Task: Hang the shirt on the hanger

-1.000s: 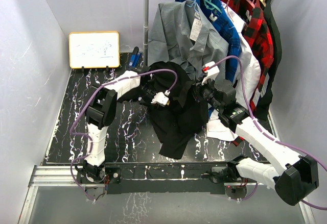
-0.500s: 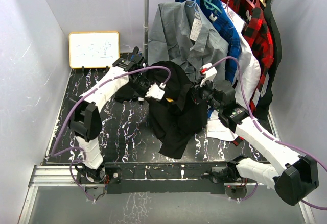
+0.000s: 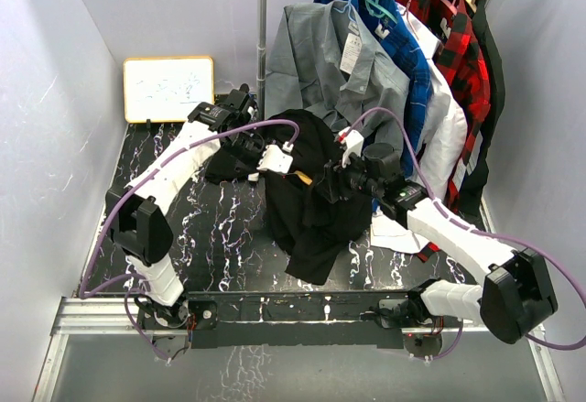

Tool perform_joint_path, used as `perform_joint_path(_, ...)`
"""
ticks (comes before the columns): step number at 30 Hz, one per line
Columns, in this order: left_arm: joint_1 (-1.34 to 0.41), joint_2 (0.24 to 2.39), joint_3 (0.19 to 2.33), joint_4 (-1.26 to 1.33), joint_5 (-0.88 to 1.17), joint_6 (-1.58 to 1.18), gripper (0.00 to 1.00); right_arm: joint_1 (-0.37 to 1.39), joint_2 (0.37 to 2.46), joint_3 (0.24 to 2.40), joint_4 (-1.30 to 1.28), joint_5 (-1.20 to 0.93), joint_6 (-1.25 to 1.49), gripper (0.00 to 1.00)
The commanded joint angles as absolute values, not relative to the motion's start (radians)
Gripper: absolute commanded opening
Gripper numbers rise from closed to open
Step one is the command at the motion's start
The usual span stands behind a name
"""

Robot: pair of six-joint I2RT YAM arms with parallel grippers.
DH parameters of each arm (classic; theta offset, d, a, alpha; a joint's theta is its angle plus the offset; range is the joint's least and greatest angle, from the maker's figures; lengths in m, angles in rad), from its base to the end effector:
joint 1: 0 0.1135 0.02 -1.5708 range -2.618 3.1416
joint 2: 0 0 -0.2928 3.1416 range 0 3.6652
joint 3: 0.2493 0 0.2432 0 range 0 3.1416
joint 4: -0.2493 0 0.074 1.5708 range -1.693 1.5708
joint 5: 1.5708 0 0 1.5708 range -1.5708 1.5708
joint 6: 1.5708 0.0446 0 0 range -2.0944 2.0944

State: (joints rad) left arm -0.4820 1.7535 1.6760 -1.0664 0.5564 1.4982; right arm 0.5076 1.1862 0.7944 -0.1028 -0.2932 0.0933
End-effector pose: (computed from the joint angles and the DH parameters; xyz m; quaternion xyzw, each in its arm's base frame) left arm 0.3073 -0.1874 0.3412 0.8176 0.4669 -0.1354 0.3085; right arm 0.2154 0.1345 0.2950 -0.2480 0.8159 0.2699 0.4472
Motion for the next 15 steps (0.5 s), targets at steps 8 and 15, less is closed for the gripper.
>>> perform_joint_path(8,-0.505,1.658,1.68,-1.023,0.597,1.43,0.0,0.6,1.28,0.833,-0.147,-0.043,0.049,0.83)
perform_joint_path(15,-0.506,1.651,1.653,-1.008,0.595,1.428,0.0,0.672,1.404,0.877,-0.262,0.047,0.023,0.87)
